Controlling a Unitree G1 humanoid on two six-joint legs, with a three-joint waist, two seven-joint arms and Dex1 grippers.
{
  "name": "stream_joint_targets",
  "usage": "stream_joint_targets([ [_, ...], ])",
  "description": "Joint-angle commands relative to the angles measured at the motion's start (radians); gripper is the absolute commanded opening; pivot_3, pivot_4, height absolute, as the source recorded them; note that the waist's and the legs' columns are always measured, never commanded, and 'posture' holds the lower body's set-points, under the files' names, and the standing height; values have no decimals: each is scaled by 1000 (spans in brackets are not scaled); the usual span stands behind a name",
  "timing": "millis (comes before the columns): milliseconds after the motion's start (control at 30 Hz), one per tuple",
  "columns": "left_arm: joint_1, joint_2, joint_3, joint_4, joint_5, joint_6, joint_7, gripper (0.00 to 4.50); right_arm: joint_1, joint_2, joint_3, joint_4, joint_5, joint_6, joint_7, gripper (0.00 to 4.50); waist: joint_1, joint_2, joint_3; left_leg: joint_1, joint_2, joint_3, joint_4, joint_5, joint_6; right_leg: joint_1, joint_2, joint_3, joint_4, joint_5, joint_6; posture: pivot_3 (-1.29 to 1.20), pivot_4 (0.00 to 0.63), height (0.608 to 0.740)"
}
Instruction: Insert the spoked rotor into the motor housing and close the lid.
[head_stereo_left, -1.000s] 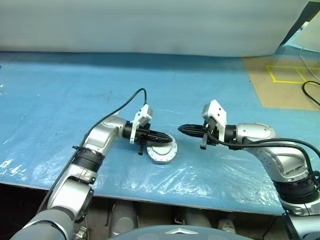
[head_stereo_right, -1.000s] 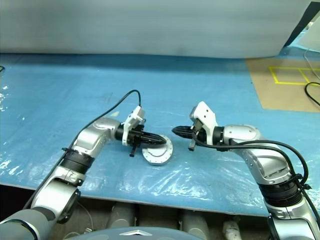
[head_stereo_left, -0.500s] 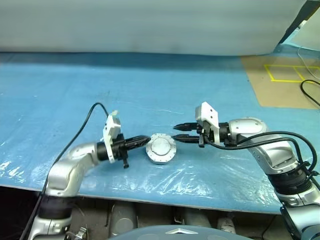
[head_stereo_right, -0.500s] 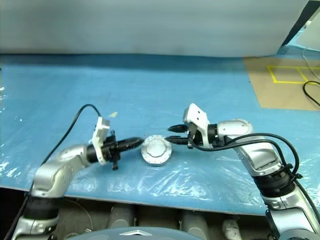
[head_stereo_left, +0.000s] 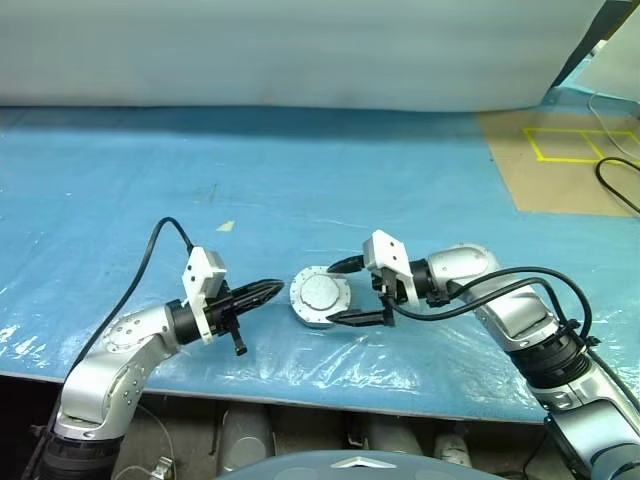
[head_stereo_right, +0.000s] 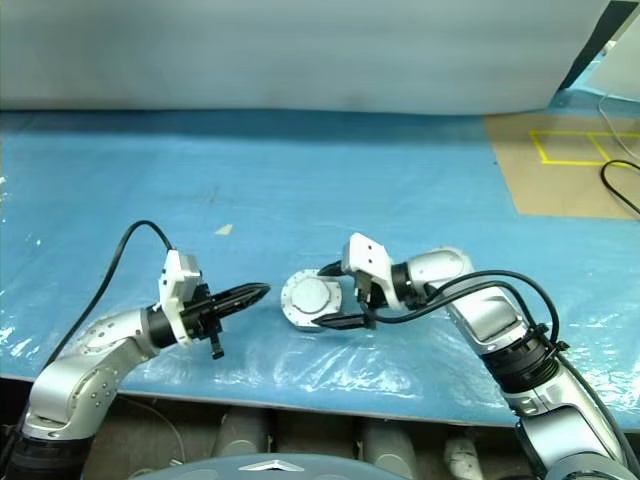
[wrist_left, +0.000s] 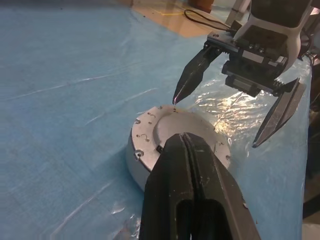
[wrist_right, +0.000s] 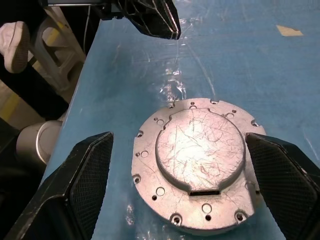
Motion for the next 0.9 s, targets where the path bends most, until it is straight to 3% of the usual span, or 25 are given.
stream_joint_targets([
  [33,2,33,16,-30,21,-66,-8,0,-11,30,16,39,-54,-78,-16,4452,0,0,0,0,0,0,0,0,0,0,0,0,0,0,0,0,150,740],
  [333,57,81,0,-29,42,-184,-70,0,-5,62,26,64,-94,-111,-7,4452,0,0,0,0,0,0,0,1,-1,0,0,0,0,0,0,0,150,740],
  [600,119,156,-37,54,149,-372,-183,0,-7,71,34,111,-139,-145,-5,4452,-3,0,0,2,0,1,1,0,0,0,0,1,3,0,0,0,150,740],
  [900,145,114,-35,124,167,-455,-149,0,-11,107,33,163,-171,-177,-26,4452,-3,0,0,3,0,1,2,0,1,0,0,2,6,0,0,0,150,740],
])
